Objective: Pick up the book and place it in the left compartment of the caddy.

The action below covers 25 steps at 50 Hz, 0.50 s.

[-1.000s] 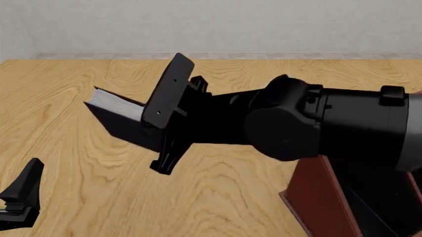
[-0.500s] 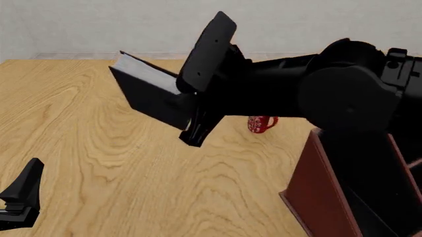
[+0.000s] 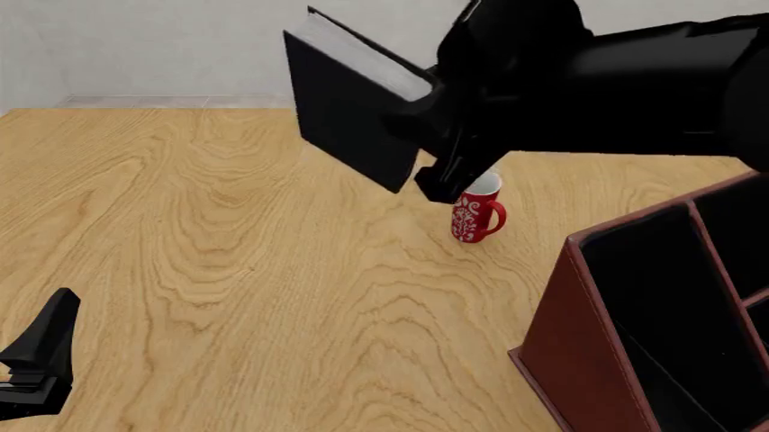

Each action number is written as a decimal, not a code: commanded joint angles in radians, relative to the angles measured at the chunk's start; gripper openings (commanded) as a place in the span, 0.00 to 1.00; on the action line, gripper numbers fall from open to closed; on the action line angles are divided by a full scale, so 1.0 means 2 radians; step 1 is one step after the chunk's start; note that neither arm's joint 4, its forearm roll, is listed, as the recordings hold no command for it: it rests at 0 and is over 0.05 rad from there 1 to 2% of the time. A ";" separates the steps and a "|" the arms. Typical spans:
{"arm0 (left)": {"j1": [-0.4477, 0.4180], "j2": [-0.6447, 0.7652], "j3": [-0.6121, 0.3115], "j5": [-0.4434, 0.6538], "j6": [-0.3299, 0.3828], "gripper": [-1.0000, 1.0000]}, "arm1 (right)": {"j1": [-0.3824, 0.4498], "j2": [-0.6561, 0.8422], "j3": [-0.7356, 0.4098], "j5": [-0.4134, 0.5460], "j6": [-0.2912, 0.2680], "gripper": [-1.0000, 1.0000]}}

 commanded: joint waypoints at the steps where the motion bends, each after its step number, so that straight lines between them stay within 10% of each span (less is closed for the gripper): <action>1: 0.000 0.000 0.000 0.000 0.000 1.00 | -0.020 -0.028 -0.019 0.028 0.028 0.00; 25: 0.000 0.000 0.000 0.000 0.000 1.00 | -0.066 -0.109 -0.023 0.089 0.047 0.00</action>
